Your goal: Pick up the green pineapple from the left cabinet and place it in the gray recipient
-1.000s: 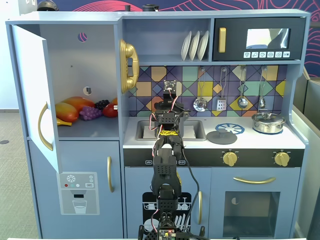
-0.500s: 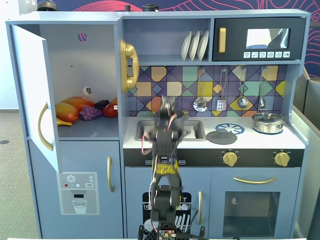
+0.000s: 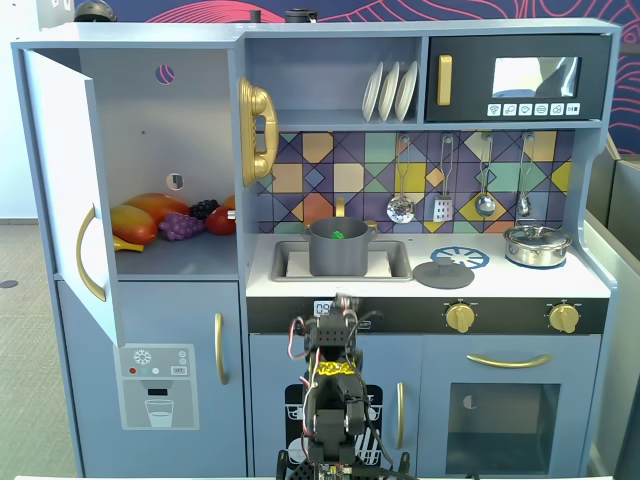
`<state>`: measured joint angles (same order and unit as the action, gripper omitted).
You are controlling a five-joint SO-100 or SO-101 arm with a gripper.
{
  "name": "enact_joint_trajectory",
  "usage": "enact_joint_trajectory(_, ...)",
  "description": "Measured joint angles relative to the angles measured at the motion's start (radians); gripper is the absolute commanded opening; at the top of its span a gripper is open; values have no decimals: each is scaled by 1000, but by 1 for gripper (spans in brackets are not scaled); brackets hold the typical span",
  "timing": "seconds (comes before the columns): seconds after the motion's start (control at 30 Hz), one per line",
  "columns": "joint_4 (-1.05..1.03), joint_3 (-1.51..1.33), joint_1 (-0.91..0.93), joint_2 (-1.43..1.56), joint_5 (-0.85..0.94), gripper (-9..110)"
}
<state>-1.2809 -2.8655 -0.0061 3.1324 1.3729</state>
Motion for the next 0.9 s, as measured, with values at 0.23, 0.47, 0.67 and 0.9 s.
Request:
enact_joint_trajectory(0.23, -67, -101, 0, 44, 109, 7)
enact_joint_trajectory(0.47, -84, -112, 0, 52, 173, 9)
enact_joint_trajectory(0.67, -84, -114, 0, 52, 173, 9)
enact_joint_trajectory(0.9, -84, -114, 0, 52, 170, 9)
